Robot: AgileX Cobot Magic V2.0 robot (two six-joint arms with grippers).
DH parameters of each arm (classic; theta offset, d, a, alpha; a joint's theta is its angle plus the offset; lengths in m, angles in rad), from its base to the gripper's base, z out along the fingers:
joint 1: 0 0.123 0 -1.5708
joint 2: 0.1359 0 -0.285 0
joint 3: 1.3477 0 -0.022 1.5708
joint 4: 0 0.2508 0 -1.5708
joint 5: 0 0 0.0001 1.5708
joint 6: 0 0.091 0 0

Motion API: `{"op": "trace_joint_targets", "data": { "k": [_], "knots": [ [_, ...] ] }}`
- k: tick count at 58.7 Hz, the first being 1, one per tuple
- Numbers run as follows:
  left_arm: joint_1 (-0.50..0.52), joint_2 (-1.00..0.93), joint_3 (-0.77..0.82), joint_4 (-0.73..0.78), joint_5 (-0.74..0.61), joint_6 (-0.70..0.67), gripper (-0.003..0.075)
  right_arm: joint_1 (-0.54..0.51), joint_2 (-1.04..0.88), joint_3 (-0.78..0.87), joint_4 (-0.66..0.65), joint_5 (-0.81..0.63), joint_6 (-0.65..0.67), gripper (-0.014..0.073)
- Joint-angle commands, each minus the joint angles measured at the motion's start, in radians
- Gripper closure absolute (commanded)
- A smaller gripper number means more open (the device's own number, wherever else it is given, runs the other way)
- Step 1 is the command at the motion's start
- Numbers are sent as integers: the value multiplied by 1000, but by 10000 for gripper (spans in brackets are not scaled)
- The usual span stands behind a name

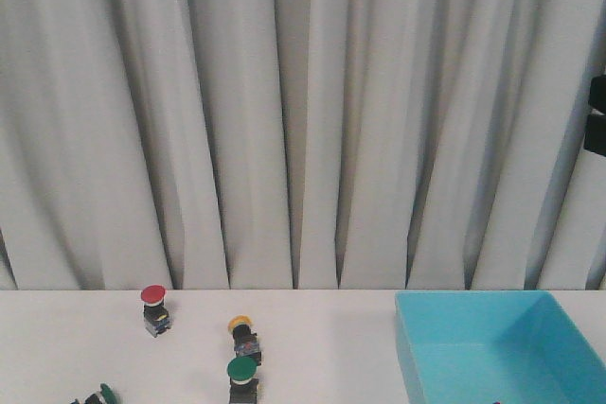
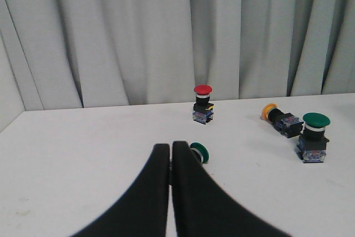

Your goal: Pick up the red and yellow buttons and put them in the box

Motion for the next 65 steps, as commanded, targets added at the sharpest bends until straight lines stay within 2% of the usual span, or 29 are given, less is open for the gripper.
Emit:
{"op": "trace_joint_targets", "data": {
  "k": [1, 58, 65],
  "knots": [
    [-8, -18, 11, -41, -84, 1, 726, -2, -11, -26, 10, -66, -4, 602],
    [-8, -13, 3, -46, -86, 1, 726, -2, -11, -26, 10, -66, -4, 602],
    [-8, -13, 3, -46, -86, 1, 726, -2, -32, -12, -63, -72, -4, 602]
  ]
}}
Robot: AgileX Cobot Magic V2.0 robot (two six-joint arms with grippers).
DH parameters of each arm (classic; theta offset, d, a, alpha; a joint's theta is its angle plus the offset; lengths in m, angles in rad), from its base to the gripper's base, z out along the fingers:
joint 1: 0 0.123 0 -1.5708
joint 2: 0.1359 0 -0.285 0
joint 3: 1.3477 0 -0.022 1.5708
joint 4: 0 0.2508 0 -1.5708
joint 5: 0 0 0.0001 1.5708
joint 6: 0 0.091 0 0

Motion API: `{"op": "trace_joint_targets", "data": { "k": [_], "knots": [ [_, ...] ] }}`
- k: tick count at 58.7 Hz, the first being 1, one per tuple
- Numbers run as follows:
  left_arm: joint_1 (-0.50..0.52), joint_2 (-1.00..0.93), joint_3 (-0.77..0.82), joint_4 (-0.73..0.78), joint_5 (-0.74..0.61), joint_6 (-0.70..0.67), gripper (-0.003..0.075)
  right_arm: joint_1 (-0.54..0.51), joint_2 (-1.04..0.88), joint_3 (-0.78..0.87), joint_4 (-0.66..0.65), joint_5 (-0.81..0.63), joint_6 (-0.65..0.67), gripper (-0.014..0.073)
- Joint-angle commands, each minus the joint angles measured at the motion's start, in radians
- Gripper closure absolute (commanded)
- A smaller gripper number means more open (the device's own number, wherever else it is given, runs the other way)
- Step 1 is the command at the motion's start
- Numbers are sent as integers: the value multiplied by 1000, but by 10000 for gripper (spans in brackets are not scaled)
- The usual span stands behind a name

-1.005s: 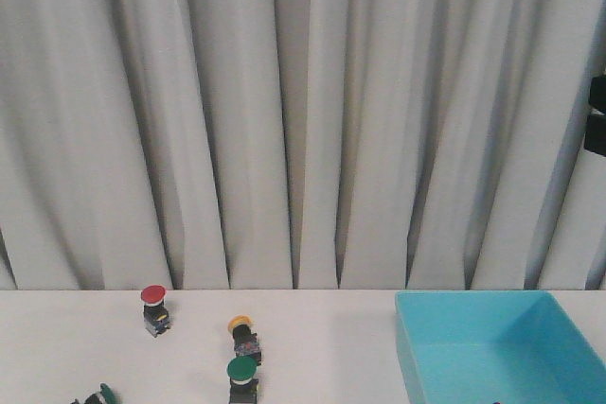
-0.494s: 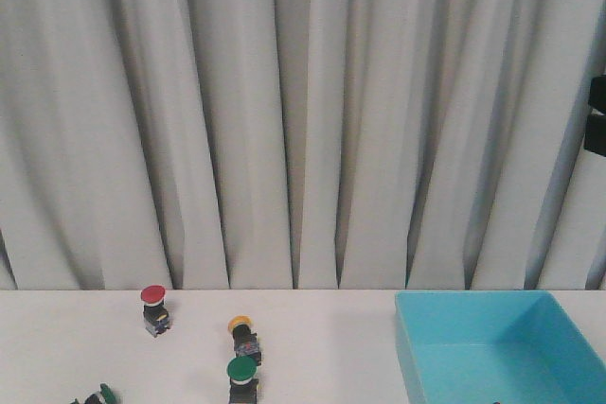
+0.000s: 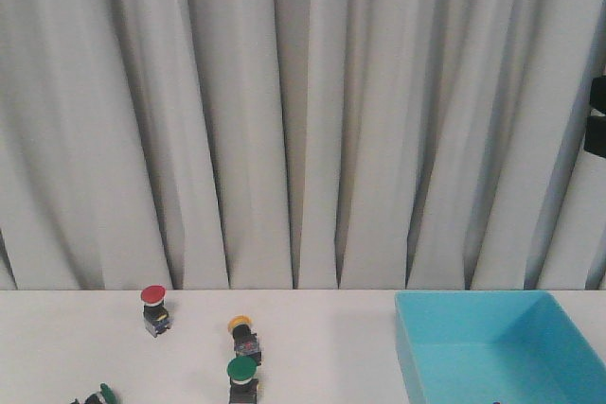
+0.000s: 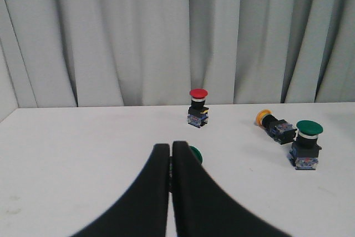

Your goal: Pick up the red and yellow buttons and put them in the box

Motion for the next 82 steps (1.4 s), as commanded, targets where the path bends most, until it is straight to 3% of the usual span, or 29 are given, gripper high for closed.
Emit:
{"op": "trace_joint_targets", "data": {
  "k": [1, 10, 21, 30, 51, 62, 67, 82],
  "knots": [
    [-8, -13, 3, -9, -79, -3, 726, -2, -37, -5, -59, -77, -3, 602],
    [-8, -13, 3, -9, -79, -3, 726, -2, -158, 175, -132, -191, 11, 602],
    [-8, -13, 3, -9, -79, -3, 726, -2, -363, 537, -147, -439, 44, 602],
    [-8, -13, 3, -9, -79, -3, 726, -2, -536, 809, -227, -545, 123, 602],
    [-8, -13, 3, -9, -79, -3, 726, -33, -843, 1140, -372, -495, 342, 602],
    [-8, -13, 3, -9, -79, -3, 726, -33, -1025, 1303, -396, -552, 368, 602],
    [-8, -13, 3, -9, -79, -3, 726, -33, -1089, 1299, -374, -450, 370, 602],
    [-8, -13, 3, -9, -75, -3, 726, -30, -1087, 1299, -378, -440, 363, 602]
  ]
}}
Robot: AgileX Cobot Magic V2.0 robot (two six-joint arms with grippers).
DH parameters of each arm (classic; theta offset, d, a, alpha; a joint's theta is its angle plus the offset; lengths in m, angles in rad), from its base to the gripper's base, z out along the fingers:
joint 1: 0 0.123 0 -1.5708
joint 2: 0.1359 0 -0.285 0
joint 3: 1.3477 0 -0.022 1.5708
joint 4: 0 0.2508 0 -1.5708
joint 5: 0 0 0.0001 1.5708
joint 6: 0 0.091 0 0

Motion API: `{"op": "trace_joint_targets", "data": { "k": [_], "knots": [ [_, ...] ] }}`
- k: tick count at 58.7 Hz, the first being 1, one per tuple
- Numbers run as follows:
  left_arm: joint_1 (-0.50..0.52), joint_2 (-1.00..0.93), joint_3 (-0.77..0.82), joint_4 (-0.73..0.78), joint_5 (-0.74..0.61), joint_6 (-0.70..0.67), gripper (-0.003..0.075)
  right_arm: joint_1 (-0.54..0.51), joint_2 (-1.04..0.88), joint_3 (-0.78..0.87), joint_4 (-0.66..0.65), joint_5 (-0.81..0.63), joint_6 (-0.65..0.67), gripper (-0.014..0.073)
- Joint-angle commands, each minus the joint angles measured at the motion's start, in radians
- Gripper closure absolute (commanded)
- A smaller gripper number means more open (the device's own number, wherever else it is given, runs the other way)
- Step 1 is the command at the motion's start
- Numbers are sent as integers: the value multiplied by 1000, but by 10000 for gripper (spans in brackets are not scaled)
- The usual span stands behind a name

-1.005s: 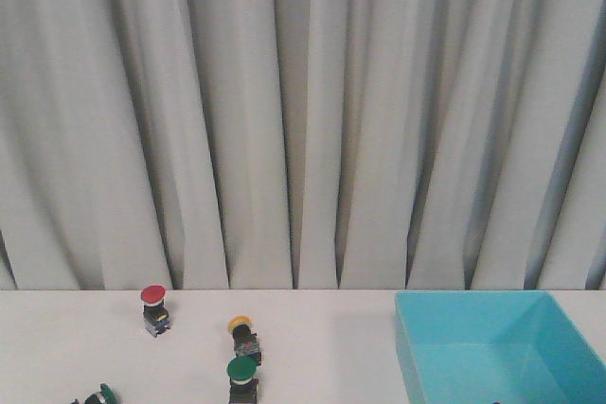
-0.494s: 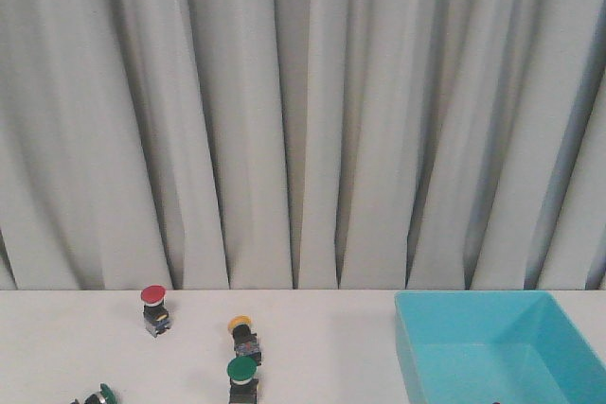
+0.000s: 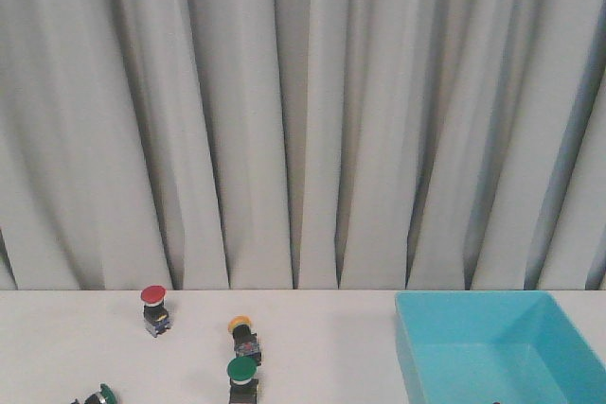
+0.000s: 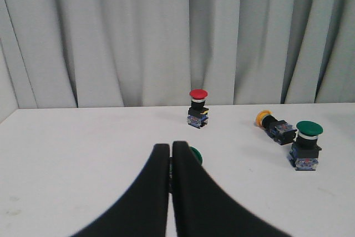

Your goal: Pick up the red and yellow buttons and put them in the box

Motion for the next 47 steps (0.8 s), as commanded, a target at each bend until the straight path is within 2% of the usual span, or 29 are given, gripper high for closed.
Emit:
{"op": "trace_joint_targets", "data": {
  "k": [1, 47],
  "knots": [
    [-8, -13, 3, -9, -72, -3, 726, -1, -21, 15, 2, -76, -3, 602],
    [-8, -13, 3, -9, -71, -3, 726, -1, -20, 15, 13, -74, -2, 602]
  ]
}}
